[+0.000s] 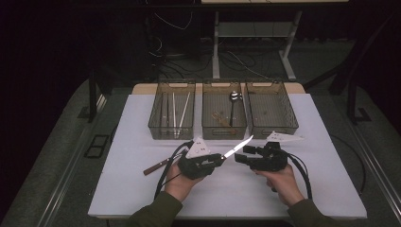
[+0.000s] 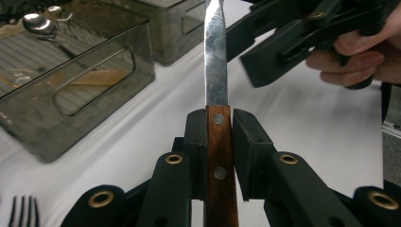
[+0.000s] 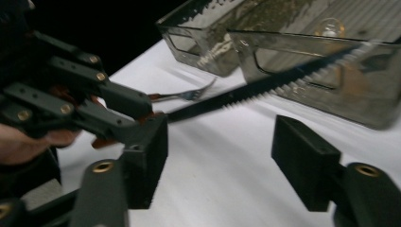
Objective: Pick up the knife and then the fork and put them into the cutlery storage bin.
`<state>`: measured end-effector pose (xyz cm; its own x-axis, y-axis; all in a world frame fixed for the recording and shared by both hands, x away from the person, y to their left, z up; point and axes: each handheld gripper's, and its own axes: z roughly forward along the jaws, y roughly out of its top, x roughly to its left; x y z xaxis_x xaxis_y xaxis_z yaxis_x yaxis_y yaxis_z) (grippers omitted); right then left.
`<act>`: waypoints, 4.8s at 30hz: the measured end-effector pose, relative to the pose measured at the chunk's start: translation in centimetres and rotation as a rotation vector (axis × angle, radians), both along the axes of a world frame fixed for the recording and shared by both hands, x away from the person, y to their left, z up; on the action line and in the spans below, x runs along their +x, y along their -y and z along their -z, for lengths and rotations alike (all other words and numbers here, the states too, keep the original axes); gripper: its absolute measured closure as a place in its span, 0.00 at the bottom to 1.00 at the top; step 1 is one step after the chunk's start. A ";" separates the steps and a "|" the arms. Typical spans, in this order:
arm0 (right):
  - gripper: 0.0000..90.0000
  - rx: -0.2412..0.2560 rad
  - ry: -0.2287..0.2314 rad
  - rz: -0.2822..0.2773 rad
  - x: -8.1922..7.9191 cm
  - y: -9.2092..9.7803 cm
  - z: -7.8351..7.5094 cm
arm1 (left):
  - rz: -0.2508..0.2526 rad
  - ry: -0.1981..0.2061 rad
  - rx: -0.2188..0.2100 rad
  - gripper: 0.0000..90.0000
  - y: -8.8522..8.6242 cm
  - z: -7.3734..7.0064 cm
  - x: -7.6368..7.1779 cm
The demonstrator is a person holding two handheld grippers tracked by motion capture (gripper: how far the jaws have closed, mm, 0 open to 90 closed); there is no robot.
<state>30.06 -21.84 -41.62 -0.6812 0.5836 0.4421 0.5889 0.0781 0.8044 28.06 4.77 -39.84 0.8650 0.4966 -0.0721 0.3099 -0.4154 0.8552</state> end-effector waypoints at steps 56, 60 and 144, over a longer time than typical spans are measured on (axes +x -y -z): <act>0.99 -0.069 0.145 0.085 0.9 5.6 -5.0 | 0.038 -0.004 -0.006 0.23 -9.7 3.6 -1.0; 0.99 -0.087 0.163 0.122 1.3 7.1 -5.5 | 0.008 -0.006 -0.006 0.14 -10.5 3.9 -0.9; 0.30 -0.263 0.111 0.224 8.8 10.2 -4.8 | -0.064 -0.034 0.063 0.04 -11.3 3.6 -0.3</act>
<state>38.90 -32.06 -36.82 -0.5593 0.8076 0.1870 0.5247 0.1702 0.8341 27.80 16.07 -43.48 0.8288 0.5554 -0.0680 0.3659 -0.4460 0.8168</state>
